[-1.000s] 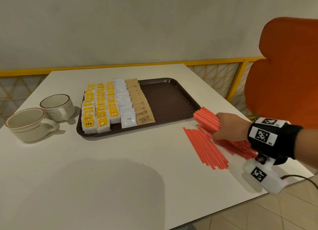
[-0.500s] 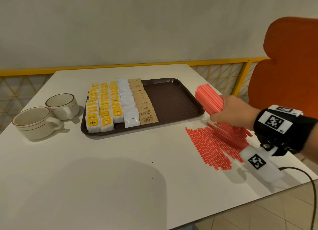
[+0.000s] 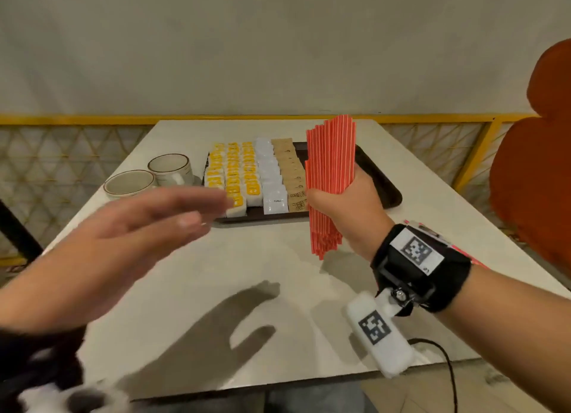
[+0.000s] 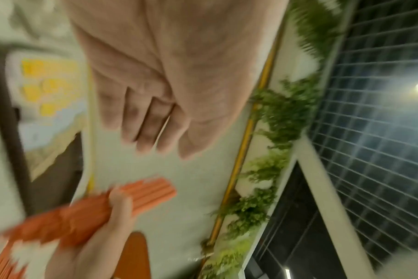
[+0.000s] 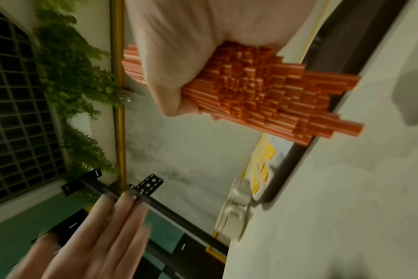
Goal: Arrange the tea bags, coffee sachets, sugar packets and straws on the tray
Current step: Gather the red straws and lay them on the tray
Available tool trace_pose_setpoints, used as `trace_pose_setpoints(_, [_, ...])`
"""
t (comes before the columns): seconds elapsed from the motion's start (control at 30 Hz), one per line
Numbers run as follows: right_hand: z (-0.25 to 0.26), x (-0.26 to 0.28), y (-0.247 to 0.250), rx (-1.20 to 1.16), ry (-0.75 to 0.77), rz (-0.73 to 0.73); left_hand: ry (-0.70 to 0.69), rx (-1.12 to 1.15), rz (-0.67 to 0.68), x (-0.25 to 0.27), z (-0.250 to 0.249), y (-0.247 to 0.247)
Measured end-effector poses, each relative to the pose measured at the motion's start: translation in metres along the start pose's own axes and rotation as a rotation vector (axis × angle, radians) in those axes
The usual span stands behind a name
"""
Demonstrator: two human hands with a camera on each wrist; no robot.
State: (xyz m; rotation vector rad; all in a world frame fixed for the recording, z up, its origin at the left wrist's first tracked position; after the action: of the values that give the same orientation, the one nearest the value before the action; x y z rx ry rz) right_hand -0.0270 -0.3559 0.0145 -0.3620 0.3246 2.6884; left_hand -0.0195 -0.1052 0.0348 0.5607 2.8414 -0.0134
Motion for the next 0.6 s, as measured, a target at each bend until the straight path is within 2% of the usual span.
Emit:
trace_pose_setpoints(0.07, [-0.001,0.007,-0.02,-0.047,0.027,-0.031,0.035,0.067,0.027,-0.019,0.004,-0.033])
trace_pose_setpoints(0.13, [-0.002,0.014,-0.036,-0.134,0.033,-0.047,-0.008,0.023,0.033,-0.04,0.0,-0.08])
trace_pose_setpoints(0.2, [-0.005,0.019,-0.047,-0.213,0.034,-0.055,0.017,0.08,-0.044,-0.055,0.007,-0.097])
trace_pose_setpoints(0.27, [-0.01,0.023,-0.053,-0.24,0.044,-0.08,0.054,0.129,-0.145,-0.063,0.016,-0.099])
trace_pose_setpoints(0.4, [-0.017,0.028,-0.056,-0.221,0.063,-0.126,0.032,0.057,-0.155,-0.065,0.024,-0.104])
trace_pose_setpoints(0.6, [-0.036,0.036,-0.058,-0.037,-0.005,-0.055,0.048,0.029,-0.153,-0.058,0.044,-0.105])
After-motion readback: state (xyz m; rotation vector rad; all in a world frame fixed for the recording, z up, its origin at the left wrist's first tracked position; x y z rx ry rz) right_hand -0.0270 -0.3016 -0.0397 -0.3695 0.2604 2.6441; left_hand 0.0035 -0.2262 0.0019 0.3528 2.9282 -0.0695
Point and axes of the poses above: each hand's wrist, its own x-axis away from the middle knuckle, its own y-axis out of the back of the hand, z = x × y, the point moved 2 cm from there along -x, towards the middle knuckle, and after that the axes turned 7 degrees about -z, right-handed, at the moved point
